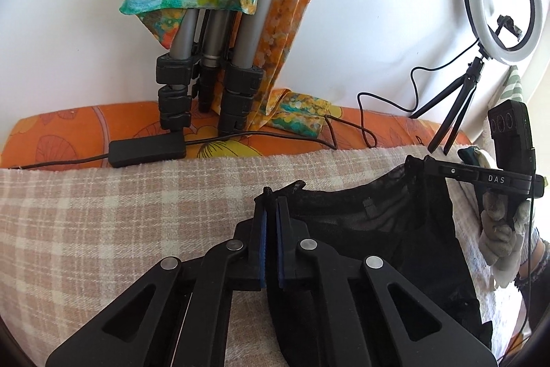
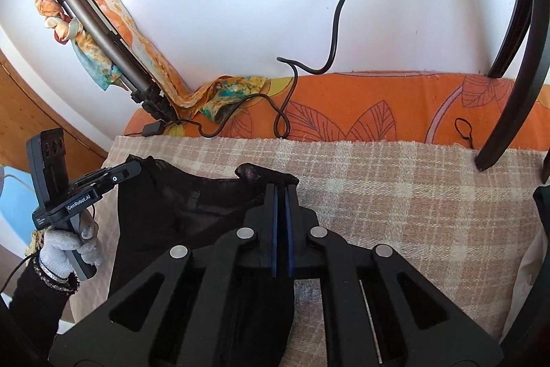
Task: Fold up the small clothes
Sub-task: 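Grasp the collar end with both tools and fold it over the hem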
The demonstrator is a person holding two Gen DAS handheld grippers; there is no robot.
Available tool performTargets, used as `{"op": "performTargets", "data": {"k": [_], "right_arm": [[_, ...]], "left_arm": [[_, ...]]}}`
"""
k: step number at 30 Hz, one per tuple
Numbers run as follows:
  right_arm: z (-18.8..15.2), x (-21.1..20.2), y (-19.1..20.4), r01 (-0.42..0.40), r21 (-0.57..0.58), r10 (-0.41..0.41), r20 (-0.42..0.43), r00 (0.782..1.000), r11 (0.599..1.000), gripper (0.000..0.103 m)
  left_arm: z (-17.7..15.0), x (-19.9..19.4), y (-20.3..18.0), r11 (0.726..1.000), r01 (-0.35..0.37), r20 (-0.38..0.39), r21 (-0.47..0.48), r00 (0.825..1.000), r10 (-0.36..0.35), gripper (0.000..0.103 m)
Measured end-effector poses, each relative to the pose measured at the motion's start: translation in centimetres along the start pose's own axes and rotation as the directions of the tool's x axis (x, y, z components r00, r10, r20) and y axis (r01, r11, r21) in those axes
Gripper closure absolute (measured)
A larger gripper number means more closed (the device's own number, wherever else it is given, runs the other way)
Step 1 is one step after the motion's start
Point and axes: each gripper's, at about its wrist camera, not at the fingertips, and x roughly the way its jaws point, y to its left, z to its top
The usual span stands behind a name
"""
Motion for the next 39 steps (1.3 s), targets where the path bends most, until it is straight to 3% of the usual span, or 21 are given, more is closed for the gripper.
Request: {"op": "performTargets", "data": {"k": [7, 16, 28, 39], "right_arm": [[-0.1, -4.4, 2.5, -0.037, -0.032, 0.039, 0.054, 0.998, 0.999, 0.098], [-3.7, -10.9, 6.5, -0.056, -0.065, 0.062, 0.089, 0.994, 0.996, 0.098], [-14.3, -17.8, 10.4, -0.058, -0.108, 0.068, 0.092, 0.993, 0.992, 0.098], [-23.3, -19.1, 11.1, -0.032, -0.127, 0.042, 0.074, 0.996, 0.991, 0.098]], "left_arm": [[-0.5, -3.9, -1.6, 1.000, 0.009, 0.046, 0.013, 0.999, -0.009, 0.100], [-3.0, -10.0, -5.0, 0.999, 0.004, 0.087, 0.045, 0.996, -0.008, 0.100], [-11.2, -17.5, -10.0, 0.996, 0.034, 0.096, 0.084, 0.995, -0.042, 0.100], [-20.1, -19.4, -12.1, 0.992, 0.026, 0.045, 0.123, 0.998, -0.032, 0.100]]}}
